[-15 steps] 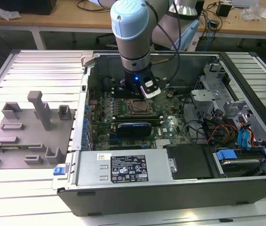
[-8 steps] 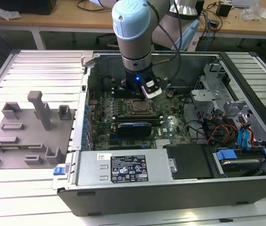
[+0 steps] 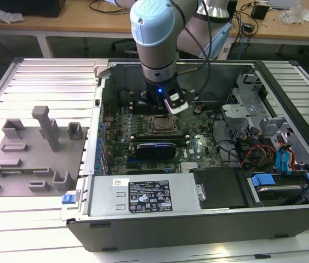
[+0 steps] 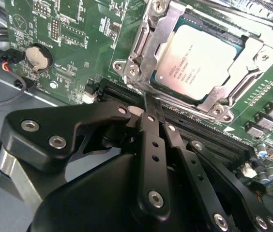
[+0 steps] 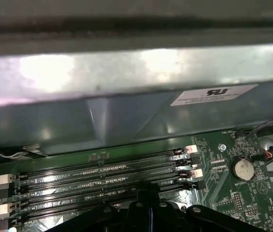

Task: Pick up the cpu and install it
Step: 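Install the first cpu locking lever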

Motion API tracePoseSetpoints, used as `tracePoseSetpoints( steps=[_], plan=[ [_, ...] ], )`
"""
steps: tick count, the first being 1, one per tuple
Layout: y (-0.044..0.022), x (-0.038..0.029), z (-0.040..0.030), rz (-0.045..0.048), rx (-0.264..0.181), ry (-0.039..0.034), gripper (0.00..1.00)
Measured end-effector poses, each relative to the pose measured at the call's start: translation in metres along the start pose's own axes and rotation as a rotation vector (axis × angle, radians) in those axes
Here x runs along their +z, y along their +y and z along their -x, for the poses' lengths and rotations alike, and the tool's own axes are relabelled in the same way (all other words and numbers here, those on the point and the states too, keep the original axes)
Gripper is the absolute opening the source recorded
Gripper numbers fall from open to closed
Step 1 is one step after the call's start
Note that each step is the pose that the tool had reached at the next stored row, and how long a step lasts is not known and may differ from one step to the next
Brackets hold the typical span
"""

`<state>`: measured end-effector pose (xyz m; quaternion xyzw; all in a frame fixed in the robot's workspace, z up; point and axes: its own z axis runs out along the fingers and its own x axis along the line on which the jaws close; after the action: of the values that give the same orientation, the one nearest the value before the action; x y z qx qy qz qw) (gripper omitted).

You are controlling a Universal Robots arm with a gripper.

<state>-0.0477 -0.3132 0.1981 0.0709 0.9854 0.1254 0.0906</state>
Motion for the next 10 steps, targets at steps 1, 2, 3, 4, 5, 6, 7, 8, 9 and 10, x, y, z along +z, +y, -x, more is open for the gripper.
tracePoseSetpoints(
  steps=[1,2,3,4,5,6,7,8,9,10],
  plan=[
    [0.0009,-0.0033,0.0005,-0.0045,-0.001,-0.0006,0.11],
    [0.0016,-0.0060,0.0009,-0.0129,-0.002,-0.0017,0.11],
    [0.0021,-0.0074,0.0012,-0.0212,-0.004,-0.0027,0.11],
    [0.0024,-0.0090,0.0014,-0.0345,-0.007,-0.0041,0.11],
    [0.0027,-0.0100,0.0016,-0.0466,-0.009,-0.0056,0.11],
    [0.0030,-0.0110,0.0018,-0.0590,-0.012,-0.0071,0.11],
    [0.0033,-0.0120,0.0019,-0.0705,-0.014,-0.0085,0.11],
    [0.0035,-0.0129,0.0021,-0.0823,-0.016,-0.0099,0.11],
    [0.0037,-0.0137,0.0022,-0.0940,-0.019,-0.0113,0.11],
    [0.0039,-0.0143,0.0024,-0.1073,-0.021,-0.0129,0.11]
  ],
)
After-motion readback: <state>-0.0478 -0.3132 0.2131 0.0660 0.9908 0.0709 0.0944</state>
